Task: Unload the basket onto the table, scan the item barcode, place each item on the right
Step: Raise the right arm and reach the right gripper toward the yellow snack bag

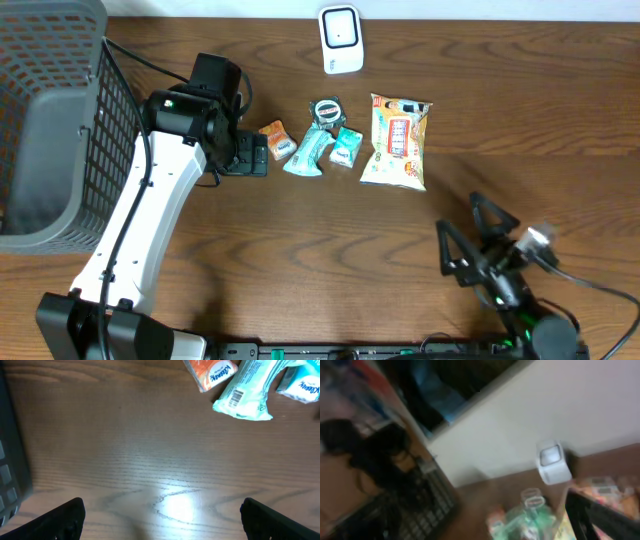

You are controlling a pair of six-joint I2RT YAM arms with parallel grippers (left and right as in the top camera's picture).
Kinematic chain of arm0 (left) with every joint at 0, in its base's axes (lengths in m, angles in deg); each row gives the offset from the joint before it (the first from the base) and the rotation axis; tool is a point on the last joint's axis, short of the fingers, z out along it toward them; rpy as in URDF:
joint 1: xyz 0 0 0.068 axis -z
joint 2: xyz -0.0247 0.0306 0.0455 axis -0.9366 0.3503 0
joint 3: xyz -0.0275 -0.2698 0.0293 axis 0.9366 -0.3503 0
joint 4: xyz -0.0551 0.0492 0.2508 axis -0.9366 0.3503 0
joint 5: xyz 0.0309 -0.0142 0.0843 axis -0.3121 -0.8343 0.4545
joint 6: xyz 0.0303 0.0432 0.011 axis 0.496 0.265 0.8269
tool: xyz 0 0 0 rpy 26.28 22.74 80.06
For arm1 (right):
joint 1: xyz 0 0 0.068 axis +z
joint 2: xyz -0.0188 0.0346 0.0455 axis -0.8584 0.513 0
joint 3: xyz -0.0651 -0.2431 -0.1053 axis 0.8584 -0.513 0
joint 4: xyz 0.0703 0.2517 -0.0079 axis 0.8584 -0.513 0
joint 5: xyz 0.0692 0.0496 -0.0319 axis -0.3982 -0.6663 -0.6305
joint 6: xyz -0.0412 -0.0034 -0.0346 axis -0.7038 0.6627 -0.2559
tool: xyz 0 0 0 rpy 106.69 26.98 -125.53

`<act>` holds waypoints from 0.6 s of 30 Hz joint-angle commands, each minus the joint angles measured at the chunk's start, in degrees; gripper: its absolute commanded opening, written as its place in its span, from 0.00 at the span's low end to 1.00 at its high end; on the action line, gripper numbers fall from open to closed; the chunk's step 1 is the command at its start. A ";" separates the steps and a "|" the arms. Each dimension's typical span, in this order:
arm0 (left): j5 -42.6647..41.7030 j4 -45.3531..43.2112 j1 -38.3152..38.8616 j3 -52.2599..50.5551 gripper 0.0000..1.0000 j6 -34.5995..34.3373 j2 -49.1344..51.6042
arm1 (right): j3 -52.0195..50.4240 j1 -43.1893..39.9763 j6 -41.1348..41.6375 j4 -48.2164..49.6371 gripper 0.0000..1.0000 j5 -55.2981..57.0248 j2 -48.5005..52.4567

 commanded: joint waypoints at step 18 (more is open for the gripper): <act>0.33 0.13 0.02 -0.24 0.98 -0.31 0.15 | 43.47 0.50 -30.38 -16.04 0.99 -8.28 28.52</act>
